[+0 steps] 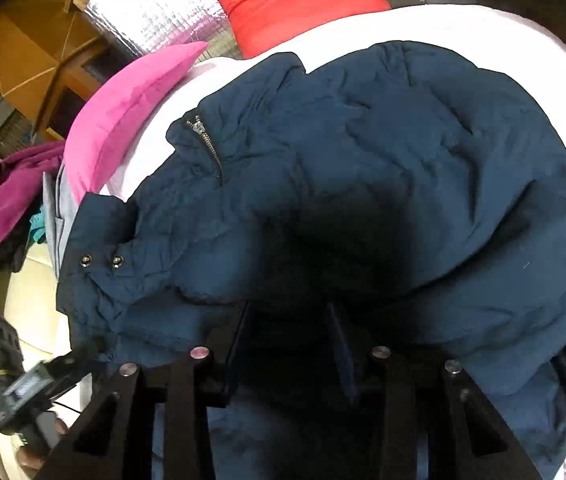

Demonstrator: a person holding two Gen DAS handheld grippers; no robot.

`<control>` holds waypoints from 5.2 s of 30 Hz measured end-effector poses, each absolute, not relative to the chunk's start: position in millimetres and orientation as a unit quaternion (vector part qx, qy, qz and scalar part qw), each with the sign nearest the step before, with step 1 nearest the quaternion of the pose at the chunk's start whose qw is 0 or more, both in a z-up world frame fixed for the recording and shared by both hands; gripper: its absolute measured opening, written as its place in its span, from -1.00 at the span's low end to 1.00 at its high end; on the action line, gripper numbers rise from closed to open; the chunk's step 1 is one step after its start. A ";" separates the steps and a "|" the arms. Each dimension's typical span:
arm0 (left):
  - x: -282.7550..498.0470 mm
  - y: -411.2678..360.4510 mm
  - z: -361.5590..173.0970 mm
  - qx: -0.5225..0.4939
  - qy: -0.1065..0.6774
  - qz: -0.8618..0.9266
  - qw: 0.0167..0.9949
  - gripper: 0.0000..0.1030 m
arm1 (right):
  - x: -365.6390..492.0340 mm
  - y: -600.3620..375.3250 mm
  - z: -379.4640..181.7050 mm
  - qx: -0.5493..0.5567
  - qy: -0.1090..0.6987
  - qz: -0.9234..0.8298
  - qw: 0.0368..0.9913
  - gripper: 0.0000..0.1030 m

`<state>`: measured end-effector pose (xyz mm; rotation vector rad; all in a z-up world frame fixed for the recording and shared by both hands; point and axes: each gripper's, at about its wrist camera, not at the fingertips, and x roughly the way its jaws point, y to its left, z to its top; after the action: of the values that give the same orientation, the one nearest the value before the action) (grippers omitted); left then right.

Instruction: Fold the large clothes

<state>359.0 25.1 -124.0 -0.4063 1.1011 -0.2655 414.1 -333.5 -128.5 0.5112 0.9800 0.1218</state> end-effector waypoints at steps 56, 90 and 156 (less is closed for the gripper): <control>403.2 130.8 -59.2 -0.439 0.277 -0.092 0.850 -0.70 | 414.2 -319.6 -124.9 0.208 0.434 0.048 0.875 0.33; 391.2 104.2 -109.2 -0.415 0.429 -0.114 0.794 0.33 | 405.6 -335.5 -120.1 0.288 0.423 0.056 0.858 0.34; 400.2 48.6 -94.4 -0.197 0.475 -0.107 0.851 0.15 | 371.7 -255.8 -61.7 0.095 0.314 0.163 0.930 0.34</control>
<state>400.2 48.6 -94.4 -0.4153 0.9992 -0.2255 371.7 -255.8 -61.7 0.1956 0.6437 0.3348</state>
